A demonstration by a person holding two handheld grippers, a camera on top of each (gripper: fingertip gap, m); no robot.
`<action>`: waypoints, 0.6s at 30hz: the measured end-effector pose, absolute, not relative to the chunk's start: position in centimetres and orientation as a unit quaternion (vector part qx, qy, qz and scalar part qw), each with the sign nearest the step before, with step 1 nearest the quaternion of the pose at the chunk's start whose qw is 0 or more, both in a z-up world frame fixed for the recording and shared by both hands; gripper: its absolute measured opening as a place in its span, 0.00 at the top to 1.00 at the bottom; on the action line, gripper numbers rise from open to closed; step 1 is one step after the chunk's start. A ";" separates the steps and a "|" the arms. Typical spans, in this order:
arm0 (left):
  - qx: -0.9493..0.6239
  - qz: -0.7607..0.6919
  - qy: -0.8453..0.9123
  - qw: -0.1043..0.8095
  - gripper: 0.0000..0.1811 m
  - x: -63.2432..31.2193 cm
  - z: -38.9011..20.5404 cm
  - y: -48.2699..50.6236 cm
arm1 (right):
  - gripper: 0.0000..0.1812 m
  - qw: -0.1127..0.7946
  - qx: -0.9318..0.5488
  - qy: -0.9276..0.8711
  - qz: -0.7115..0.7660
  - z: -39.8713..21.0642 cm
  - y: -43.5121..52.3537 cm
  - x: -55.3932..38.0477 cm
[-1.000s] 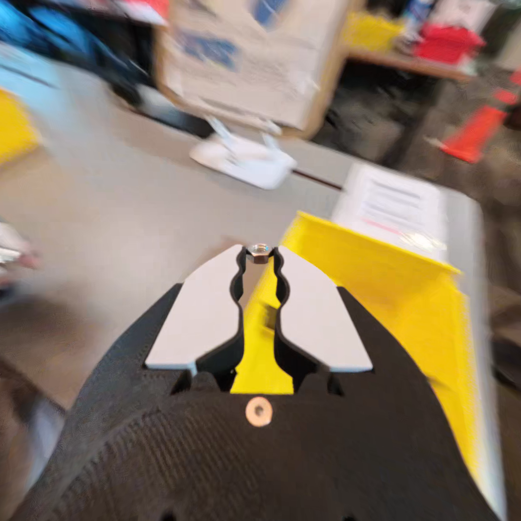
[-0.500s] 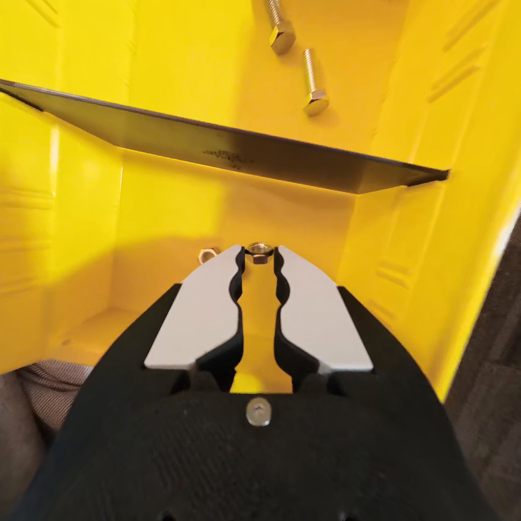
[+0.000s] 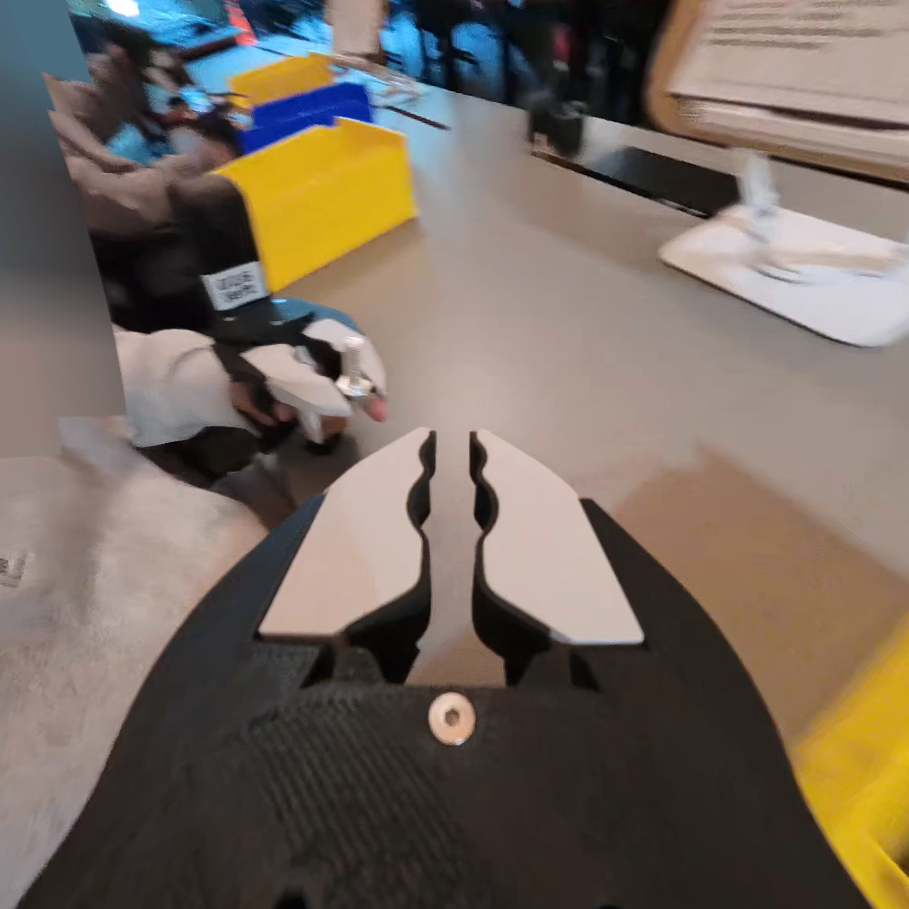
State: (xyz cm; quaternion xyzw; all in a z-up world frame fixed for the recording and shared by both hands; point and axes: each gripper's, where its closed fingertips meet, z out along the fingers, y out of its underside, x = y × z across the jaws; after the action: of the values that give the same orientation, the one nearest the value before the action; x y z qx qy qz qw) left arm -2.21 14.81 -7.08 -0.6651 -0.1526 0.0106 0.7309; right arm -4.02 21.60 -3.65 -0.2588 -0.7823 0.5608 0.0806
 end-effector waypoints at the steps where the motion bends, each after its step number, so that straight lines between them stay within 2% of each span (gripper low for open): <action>1: -0.663 0.011 -0.152 0.733 0.90 -2.1 -7.0 14.8 | 0.93 0.070 -0.235 -0.791 0.560 -4.8 19.3 -3.2; 4: -0.666 0.011 -0.147 0.732 0.90 -1.7 -6.9 14.9 | 0.89 0.093 -0.190 -0.822 0.529 -7.8 15.2 -1.9; 9: -0.665 0.029 -0.156 0.730 0.90 -2.3 -7.0 14.6 | 0.90 0.132 -0.183 -0.823 0.521 -7.6 14.2 -1.6; 13: -0.681 0.055 -0.152 0.715 0.90 -2.4 -7.4 14.7 | 0.92 0.105 -0.199 -0.791 0.569 -6.0 14.2 -1.6; 18: -0.676 0.016 -0.153 0.721 0.90 -0.6 -6.9 16.1 | 0.91 0.081 -0.215 -0.765 0.602 -5.6 13.5 -1.5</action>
State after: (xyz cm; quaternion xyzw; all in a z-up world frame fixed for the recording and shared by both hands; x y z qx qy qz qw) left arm -0.63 16.06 -6.87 -0.6755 -0.1532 0.0164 0.7211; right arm -1.48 13.50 -5.56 -0.2150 -0.7649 0.6017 0.0811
